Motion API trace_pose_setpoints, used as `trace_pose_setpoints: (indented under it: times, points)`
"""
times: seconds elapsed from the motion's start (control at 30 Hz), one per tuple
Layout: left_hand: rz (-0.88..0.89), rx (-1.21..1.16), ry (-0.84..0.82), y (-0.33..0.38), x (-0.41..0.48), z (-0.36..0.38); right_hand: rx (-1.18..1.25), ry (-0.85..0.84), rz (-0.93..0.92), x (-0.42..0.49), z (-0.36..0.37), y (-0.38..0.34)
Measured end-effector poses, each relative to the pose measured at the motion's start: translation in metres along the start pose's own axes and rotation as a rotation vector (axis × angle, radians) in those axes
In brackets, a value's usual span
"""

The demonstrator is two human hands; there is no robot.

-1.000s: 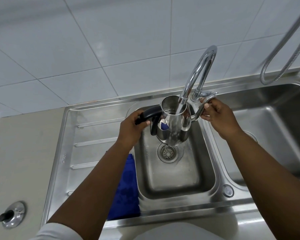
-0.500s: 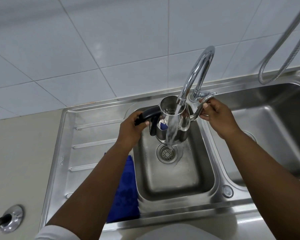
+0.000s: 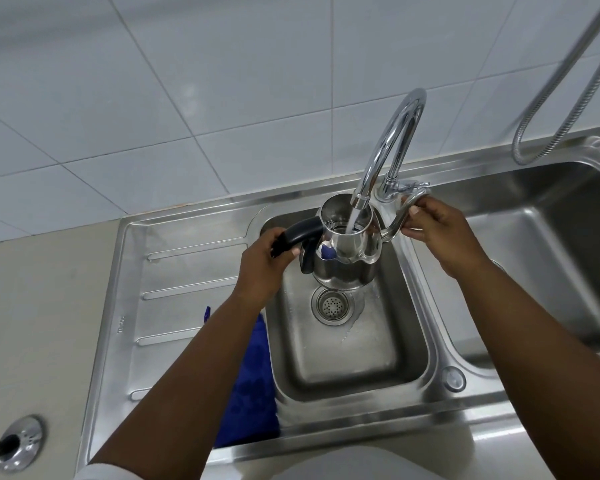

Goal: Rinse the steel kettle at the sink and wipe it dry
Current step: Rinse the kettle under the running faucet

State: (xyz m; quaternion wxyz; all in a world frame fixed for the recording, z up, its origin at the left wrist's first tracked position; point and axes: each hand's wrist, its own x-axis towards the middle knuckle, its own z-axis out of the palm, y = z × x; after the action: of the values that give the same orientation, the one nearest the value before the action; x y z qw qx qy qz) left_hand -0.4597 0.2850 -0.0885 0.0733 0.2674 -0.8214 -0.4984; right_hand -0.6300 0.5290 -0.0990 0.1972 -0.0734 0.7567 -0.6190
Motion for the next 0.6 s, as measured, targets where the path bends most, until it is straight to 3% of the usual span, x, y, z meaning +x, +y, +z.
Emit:
trace_pose_setpoints:
  times: [0.1,0.2,0.37,0.6]
  points:
    - [-0.024,-0.029,0.021,-0.003,-0.001,0.000,-0.042,0.115,-0.037,0.002,-0.003,0.004]
    - [-0.035,-0.041,0.028,-0.003,0.000,0.000,-0.494,0.256,-0.271,0.005,-0.005,0.015]
    - [-0.008,-0.027,0.047,0.001,0.001,-0.001,-0.906,0.116,-0.368,0.011,0.000,0.031]
    - [-0.034,-0.044,0.049,-0.001,0.000,-0.002,-1.018,-0.028,-0.220,0.013,-0.001,0.035]
